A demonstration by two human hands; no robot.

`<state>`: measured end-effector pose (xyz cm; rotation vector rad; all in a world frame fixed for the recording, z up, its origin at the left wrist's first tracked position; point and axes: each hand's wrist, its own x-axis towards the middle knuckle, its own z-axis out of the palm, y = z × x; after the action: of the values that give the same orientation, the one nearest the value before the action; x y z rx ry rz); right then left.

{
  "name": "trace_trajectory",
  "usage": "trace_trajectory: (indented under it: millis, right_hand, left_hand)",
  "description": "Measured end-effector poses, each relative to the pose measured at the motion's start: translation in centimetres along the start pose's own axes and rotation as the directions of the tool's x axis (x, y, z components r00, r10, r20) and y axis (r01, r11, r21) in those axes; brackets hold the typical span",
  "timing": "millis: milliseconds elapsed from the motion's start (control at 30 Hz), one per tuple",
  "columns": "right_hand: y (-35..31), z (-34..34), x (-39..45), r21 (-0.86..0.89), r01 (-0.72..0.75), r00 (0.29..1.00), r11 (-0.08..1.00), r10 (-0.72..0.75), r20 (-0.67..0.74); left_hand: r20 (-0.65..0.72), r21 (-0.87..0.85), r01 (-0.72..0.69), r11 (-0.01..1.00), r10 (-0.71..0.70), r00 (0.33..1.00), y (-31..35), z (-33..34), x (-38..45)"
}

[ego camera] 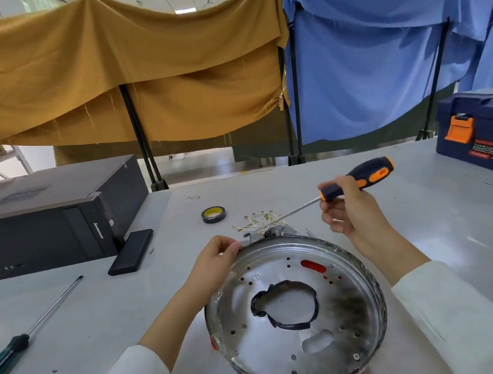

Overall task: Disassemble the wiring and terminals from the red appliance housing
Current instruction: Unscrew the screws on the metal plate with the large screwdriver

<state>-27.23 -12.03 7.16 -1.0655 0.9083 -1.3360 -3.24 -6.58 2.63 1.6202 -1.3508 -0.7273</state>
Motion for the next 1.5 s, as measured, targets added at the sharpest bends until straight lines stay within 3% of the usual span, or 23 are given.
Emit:
trace_trajectory:
  millis: [133, 300, 333, 400, 533, 633, 833, 1067, 1500]
  right_hand:
    - [1.3, 0.4, -0.9, -0.141, 0.14, 0.96, 0.98, -0.1, 0.262]
    - [3.1, 1.5, -0.6, -0.37, 0.37, 0.834, 0.852, -0.129, 0.536]
    - [3.3, 1.7, -0.3, -0.424, 0.435, 0.806, 0.794, -0.135, 0.576]
    - [3.7, 2.2, 0.5, -0.557, 0.61, 0.735, 0.563, -0.139, 0.664]
    - [4.9, 3.1, 1.9, -0.662, 0.748, 0.663, 0.06, 0.001, 0.749]
    - [5.4, 3.6, 2.3, -0.632, 0.768, 0.637, -0.1, 0.022, 0.771]
    - [6.5, 3.6, 2.8, -0.599, 0.778, 0.609, -0.189, -0.011, 0.793]
    - [7.2, 3.7, 2.8, -0.612, 0.746, 0.632, -0.263, -0.009, 0.775]
    - [7.1, 3.8, 2.6, -0.625, 0.744, 0.641, -0.237, -0.014, 0.768]
  left_hand:
    - [-0.018, -0.158, 0.051, 0.986, -0.055, 0.998, 0.1, 0.0, 0.1]
    - [-0.02, -0.391, 0.108, 0.914, -0.126, 0.992, -0.5, -0.5, 0.6]
    - [-0.029, -0.393, 0.104, 0.913, -0.126, 0.992, -0.8, -0.8, 0.9]
    - [-0.066, -0.323, 0.094, 0.942, -0.122, 0.99, -1.6, -1.5, 1.6]
    - [-0.184, 0.056, 0.07, 0.996, -0.059, 0.981, -3.6, -2.6, 4.4]
    - [-0.19, 0.255, 0.036, 0.966, 0.014, 0.982, -5.1, -2.8, 6.9]
    - [-0.152, 0.429, 0.035, 0.903, 0.034, 0.988, -7.5, -3.0, 12.1]
    - [-0.086, 0.61, 0.036, 0.792, 0.02, 0.996, -7.8, -3.3, 15.0]
    - [-0.042, 0.681, 0.042, 0.731, -0.018, 0.999, -7.6, -3.4, 15.5]
